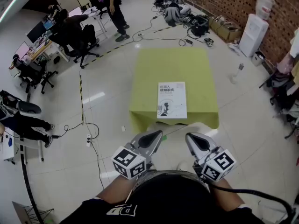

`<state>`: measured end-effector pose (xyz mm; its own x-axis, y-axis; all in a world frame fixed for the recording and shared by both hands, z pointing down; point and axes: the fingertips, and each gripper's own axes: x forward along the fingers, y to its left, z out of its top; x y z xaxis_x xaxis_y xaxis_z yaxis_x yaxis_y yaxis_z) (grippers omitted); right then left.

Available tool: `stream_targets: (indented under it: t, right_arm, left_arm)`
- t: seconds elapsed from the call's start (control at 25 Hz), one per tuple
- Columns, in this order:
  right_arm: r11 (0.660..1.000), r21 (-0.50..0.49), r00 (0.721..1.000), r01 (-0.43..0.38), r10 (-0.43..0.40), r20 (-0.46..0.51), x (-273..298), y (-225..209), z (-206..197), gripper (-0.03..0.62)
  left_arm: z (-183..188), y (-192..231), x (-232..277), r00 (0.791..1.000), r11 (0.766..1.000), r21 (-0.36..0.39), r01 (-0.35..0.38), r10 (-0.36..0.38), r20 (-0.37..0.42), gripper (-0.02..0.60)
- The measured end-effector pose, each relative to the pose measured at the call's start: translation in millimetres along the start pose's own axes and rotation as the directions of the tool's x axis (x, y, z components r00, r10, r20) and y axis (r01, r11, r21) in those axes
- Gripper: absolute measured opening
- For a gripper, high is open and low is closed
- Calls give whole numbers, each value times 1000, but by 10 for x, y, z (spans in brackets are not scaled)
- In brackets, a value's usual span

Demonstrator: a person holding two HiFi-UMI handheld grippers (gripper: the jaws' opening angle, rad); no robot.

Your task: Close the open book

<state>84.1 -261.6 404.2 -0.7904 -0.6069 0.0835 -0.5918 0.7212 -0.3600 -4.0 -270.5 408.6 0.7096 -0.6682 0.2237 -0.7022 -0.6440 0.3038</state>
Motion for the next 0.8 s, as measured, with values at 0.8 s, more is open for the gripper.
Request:
stream_targets:
  t: [0.8]
  right_arm:
    - [992,-38,992,123,-124,-24,539,418,-213,6]
  left_arm:
    - [175,520,-387,992,991,38,125,-125,22,8]
